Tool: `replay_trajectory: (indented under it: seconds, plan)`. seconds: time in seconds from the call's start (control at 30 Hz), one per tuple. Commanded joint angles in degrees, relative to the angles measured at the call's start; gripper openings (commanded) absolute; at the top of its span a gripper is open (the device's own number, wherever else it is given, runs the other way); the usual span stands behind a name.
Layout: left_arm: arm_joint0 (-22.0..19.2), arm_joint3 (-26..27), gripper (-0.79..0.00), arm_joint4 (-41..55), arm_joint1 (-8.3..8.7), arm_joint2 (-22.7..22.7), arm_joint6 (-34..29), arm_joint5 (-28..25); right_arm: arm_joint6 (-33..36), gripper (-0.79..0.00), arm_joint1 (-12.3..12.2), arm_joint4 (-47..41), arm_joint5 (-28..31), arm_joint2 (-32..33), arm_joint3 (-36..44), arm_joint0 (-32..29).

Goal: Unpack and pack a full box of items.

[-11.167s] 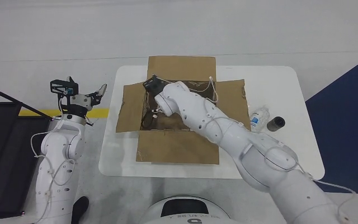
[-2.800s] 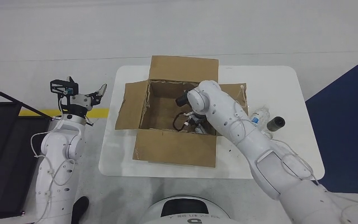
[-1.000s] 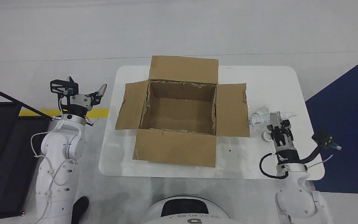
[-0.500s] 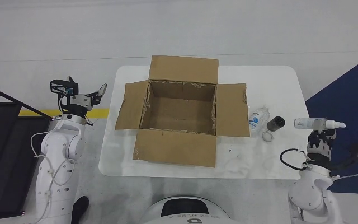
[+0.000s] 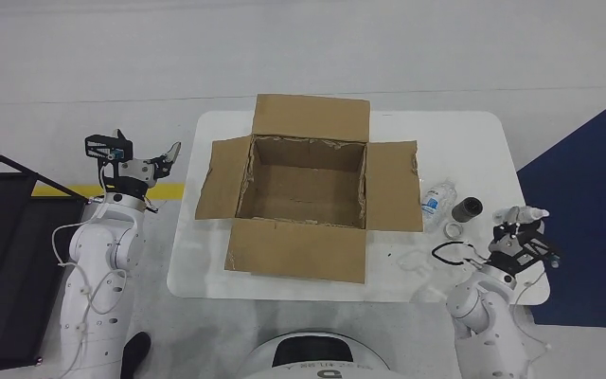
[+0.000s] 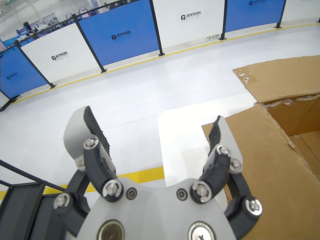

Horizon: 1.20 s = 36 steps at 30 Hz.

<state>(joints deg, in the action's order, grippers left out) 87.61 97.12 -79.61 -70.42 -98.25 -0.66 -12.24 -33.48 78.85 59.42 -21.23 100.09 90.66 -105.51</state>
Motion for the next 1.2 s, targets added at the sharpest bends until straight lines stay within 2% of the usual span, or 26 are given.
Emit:
replay_trajectory:
  seconds: [0.0, 0.23, 0.5, 0.63, 0.73, 0.8, 0.87, 0.9, 0.93, 1.17]
  plan:
    - [0.0, 0.0, 0.000, 0.0, 0.00, 0.0, 0.0, 0.0, 1.2, -0.785, -0.1, 1.7, 0.1, 0.3, -0.8, -0.1]
    - [0.0, 0.0, 0.000, 0.0, 0.00, 0.0, 0.0, 0.0, 6.5, -0.785, -0.4, 8.2, -0.8, 0.7, -3.7, 0.5]
    - [0.0, 0.0, 0.000, 0.0, 0.00, 0.0, 0.0, 0.0, 10.7, -0.785, -0.3, 9.6, 0.1, 0.6, -3.7, 0.5]
    - [0.0, 0.0, 0.000, 0.0, 0.00, 0.0, 0.0, 0.0, 11.6, -0.708, -0.2, 9.9, 0.1, 1.0, -3.3, 0.1]
    - [0.0, 0.0, 0.000, 0.0, 0.00, 0.0, 0.0, 0.0, 11.8, -0.548, -0.1, 10.7, -0.2, 0.8, -3.7, 0.1]
    - [0.0, 0.0, 0.000, 0.0, 0.00, 0.0, 0.0, 0.0, 11.9, -0.483, 0.0, 10.9, -0.1, 0.7, -3.7, 0.1]
    - [0.0, 0.0, 0.000, 0.0, 0.00, 0.0, 0.0, 0.0, 11.9, -0.345, 0.1, 10.8, 0.2, 0.7, -3.4, -0.2]
    - [0.0, 0.0, 0.000, 0.0, 0.00, 0.0, 0.0, 0.0, 11.9, -0.123, 0.1, 10.3, 0.6, 0.8, -3.1, -0.4]
    - [0.0, 0.0, 0.000, 0.0, 0.00, 0.0, 0.0, 0.0, 11.9, 0.000, 0.1, 9.9, 1.1, 0.9, -2.6, -0.7]
    - [0.0, 0.0, 0.000, 0.0, 0.00, 0.0, 0.0, 0.0, 10.7, 0.000, 0.4, 8.2, 2.7, 2.1, 1.9, -3.6]
